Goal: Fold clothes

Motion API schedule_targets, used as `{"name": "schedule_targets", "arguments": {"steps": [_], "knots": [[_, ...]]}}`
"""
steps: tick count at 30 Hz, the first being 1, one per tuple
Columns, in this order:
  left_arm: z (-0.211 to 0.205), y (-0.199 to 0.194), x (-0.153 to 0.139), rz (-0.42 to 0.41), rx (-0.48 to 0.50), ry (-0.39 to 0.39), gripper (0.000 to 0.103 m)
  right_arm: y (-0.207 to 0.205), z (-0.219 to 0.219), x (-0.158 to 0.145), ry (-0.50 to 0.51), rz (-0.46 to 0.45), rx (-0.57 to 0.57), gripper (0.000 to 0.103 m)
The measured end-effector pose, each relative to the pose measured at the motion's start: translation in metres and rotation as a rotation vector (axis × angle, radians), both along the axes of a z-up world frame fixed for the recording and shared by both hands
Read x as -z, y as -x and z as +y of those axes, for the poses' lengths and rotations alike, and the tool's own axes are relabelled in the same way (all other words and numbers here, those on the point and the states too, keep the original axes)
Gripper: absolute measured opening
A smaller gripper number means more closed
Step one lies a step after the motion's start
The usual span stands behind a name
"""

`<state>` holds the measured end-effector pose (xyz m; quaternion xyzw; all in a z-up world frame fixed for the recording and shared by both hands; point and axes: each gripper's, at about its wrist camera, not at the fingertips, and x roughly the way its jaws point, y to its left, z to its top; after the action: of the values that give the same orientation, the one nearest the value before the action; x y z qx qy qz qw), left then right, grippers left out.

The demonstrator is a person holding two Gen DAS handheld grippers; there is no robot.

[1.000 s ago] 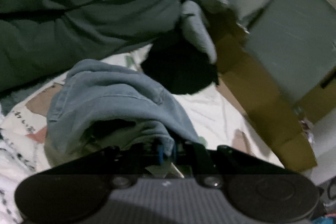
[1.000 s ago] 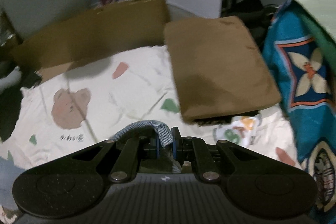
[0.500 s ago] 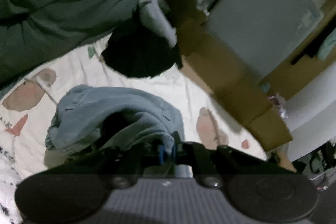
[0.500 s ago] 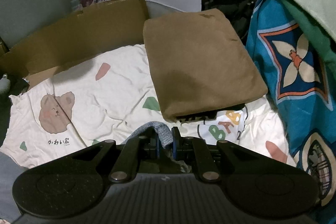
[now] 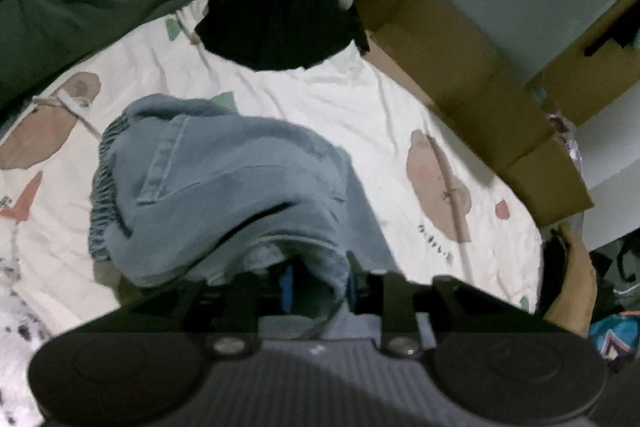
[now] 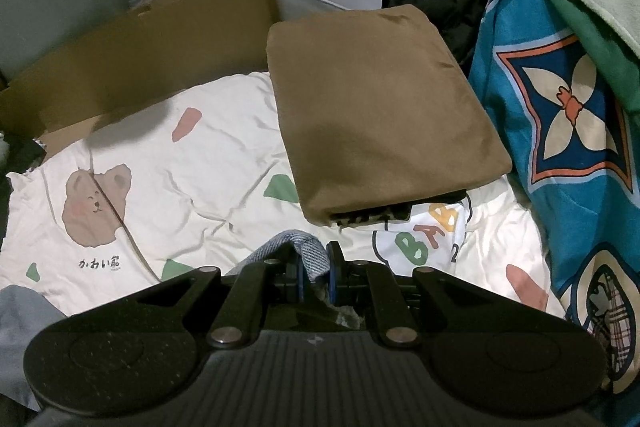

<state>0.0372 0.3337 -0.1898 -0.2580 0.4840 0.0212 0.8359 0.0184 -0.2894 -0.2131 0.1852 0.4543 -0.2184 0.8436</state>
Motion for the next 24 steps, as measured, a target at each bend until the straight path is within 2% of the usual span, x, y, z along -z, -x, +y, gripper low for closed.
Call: {"name": "schedule_targets", "arguments": {"steps": [5, 11, 17, 22, 24], "knots": [[0.009, 0.019, -0.004, -0.012, -0.015, 0.021, 0.042, -0.001, -0.001, 0.001, 0.001, -0.001, 0.0, 0.01], [0.017, 0.035, -0.014, -0.032, -0.024, 0.024, 0.048, 0.0, 0.001, 0.0, 0.01, -0.002, -0.012, 0.01], [0.032, 0.04, -0.022, -0.03, -0.056, -0.007, 0.054, 0.001, 0.001, 0.001, 0.011, -0.007, -0.005, 0.01], [0.054, 0.047, -0.019, -0.027, -0.185, -0.043, 0.06, 0.002, 0.002, 0.001, 0.023, -0.008, -0.008, 0.01], [0.062, 0.048, -0.012, -0.015, -0.227, -0.031, 0.06, 0.003, 0.003, 0.001, 0.027, -0.01, -0.01, 0.01]]}}
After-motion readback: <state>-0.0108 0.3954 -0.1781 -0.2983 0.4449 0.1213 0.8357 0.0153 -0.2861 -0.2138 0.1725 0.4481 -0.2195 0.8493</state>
